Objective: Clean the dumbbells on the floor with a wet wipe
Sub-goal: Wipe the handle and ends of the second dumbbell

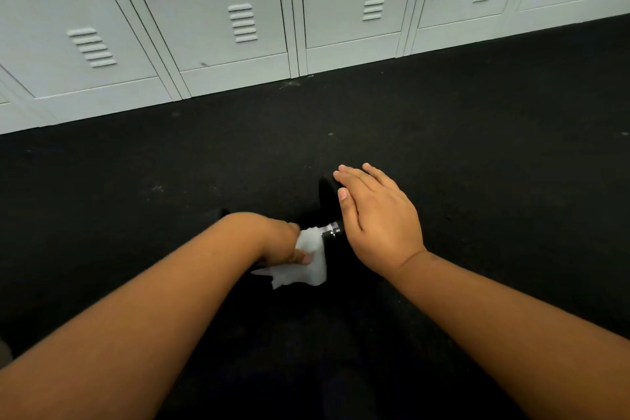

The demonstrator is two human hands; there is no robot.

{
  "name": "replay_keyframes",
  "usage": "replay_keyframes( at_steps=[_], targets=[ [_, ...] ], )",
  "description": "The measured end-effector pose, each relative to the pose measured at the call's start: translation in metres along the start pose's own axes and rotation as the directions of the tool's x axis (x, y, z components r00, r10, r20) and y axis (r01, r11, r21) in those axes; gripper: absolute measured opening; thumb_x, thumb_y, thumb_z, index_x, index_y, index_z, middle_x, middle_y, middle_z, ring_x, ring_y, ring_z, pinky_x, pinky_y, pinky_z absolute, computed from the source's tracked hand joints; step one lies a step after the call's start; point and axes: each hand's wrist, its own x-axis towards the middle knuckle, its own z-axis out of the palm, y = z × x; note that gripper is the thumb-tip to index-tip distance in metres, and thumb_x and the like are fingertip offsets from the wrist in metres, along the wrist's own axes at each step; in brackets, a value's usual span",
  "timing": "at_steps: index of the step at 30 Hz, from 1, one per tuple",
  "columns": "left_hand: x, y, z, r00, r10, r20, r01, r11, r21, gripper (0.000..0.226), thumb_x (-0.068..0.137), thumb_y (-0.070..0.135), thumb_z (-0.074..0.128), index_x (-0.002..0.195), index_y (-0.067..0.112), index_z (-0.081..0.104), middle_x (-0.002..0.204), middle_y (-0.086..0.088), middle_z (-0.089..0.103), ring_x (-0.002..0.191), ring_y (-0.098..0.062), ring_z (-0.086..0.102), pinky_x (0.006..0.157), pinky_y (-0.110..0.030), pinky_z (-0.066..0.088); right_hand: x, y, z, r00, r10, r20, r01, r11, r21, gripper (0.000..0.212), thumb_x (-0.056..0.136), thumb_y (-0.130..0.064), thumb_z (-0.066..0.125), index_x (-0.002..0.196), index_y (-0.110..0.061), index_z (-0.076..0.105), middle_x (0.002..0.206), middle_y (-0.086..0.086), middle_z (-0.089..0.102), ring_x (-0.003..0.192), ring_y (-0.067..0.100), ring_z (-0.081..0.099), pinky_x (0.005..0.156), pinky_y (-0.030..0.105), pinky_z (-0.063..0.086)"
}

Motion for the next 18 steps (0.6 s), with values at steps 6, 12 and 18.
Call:
replay_keyframes(
  at_steps=[6, 12, 18],
  targets=[
    [0.006, 0.010, 0.001, 0.996, 0.067, -0.062, -0.068, 0.997, -0.025, 0.047, 0.089, 0.038, 0.062, 0.123, 0.009, 0.049, 0.112, -0.005, 0.061, 0.099, -0.024, 0.060, 0.091, -0.039, 0.048, 0.001, 0.001, 0.002, 1.000, 0.020, 0.000, -0.020, 1.000, -0.010, 0.050, 0.100, -0.039, 0.023, 0.136, -0.024, 0.053, 0.142, -0.008, 0.052, 0.139, 0.017, 0.036, 0.113, 0.035, 0.033],
    [0.007, 0.032, 0.005, 0.960, 0.076, -0.269, -0.115, 0.984, -0.134, 0.041, 0.091, 0.025, 0.057, 0.128, 0.013, 0.043, 0.122, -0.010, 0.057, 0.106, -0.031, 0.058, 0.080, -0.040, 0.046, 0.007, -0.001, 0.004, 1.000, 0.022, -0.004, -0.022, 1.000, -0.006, 0.051, 0.099, -0.040, 0.022, 0.135, -0.025, 0.054, 0.140, -0.008, 0.053, 0.138, 0.017, 0.038, 0.113, 0.035, 0.033],
    [-0.009, -0.009, -0.004, 0.997, -0.009, 0.071, 0.004, 0.998, 0.066, 0.065, 0.091, 0.061, 0.044, 0.134, 0.013, 0.040, 0.130, -0.009, 0.054, 0.112, -0.027, 0.056, 0.094, -0.036, 0.041, 0.001, 0.000, 0.003, 1.000, 0.013, -0.016, -0.013, 1.000, -0.021, 0.048, 0.100, -0.038, 0.025, 0.135, -0.025, 0.054, 0.141, -0.009, 0.052, 0.139, 0.016, 0.037, 0.113, 0.033, 0.032]
  ],
)
